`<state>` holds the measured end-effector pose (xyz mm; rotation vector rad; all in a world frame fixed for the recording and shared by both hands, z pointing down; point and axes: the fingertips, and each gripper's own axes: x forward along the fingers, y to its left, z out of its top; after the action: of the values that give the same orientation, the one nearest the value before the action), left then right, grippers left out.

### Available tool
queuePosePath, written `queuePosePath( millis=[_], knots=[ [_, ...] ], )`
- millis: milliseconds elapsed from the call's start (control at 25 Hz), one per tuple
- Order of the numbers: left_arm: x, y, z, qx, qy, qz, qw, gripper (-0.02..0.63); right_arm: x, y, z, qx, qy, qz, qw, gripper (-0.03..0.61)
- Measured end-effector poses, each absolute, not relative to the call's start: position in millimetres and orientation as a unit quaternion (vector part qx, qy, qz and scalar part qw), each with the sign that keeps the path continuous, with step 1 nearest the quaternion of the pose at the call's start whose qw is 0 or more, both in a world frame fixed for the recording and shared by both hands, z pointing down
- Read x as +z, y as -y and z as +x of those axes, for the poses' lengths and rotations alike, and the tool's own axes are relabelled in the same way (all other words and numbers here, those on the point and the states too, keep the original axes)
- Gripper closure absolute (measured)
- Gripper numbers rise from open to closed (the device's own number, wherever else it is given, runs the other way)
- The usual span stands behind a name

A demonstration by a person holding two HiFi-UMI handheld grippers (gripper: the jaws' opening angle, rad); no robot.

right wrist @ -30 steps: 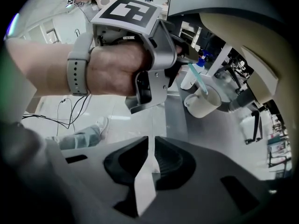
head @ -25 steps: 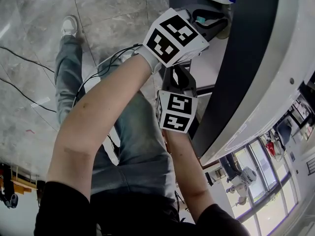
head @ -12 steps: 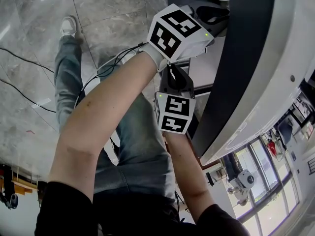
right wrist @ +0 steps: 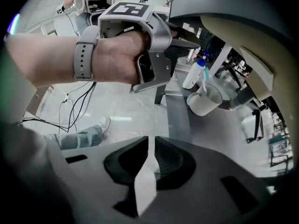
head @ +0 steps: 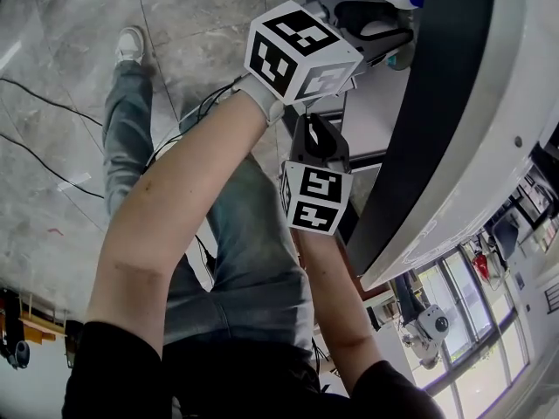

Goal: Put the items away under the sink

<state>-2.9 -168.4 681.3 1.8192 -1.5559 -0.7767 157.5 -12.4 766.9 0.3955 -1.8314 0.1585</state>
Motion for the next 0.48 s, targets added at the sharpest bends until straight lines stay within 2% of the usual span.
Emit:
queuePosePath(
  millis=[480],
  knots=[
    [673.9, 93.8, -49.8, -0.225, 0.61, 0.676, 0.346, 0.433, 718.8, 0.0, 107.5, 0.084, 0.806, 0.203, 0.55, 0.518]
  ],
)
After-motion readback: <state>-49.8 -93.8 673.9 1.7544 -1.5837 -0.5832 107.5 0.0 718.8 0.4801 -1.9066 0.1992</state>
